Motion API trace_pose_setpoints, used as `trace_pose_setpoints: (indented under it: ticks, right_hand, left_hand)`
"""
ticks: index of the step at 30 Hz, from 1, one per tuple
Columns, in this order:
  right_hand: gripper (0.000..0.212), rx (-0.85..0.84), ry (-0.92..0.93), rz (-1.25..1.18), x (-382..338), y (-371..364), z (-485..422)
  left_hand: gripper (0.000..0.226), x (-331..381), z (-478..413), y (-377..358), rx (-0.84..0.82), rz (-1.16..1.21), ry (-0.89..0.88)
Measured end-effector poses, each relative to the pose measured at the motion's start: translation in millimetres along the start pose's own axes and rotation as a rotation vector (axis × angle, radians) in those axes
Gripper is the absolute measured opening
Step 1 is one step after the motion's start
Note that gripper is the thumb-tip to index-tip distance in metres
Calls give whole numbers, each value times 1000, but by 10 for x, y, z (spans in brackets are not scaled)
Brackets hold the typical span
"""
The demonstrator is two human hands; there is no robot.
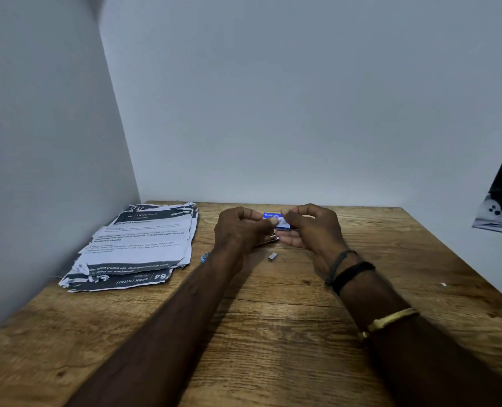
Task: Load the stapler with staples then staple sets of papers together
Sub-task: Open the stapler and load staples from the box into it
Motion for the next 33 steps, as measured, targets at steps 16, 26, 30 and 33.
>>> trace_pose_setpoints:
  ticks: [16, 26, 30, 33]
  right_hand:
    - [11, -295, -39, -150, -68, -243, 87]
    - [25, -254, 253, 279, -181, -179, 92]
    - [21, -219, 325, 322, -235, -188, 109]
    - [13, -184, 340, 293, -259, -160, 102]
  left_hand:
    - [21, 57, -152, 278, 74, -31, 114]
    - [17, 57, -148, 276, 86, 5, 121]
    - [33, 85, -166, 303, 79, 42, 72]
    - [30, 126, -113, 247, 23, 29, 20]
Point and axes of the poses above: each hand's wrist, its own z-axis away from the middle knuckle, its own y-axis out of the back of the hand, x = y × z, the point moved 8 cm from there along -z, towards the middle knuckle, and after that the axes turned 7 degrees about y, right-handed, at the moved point
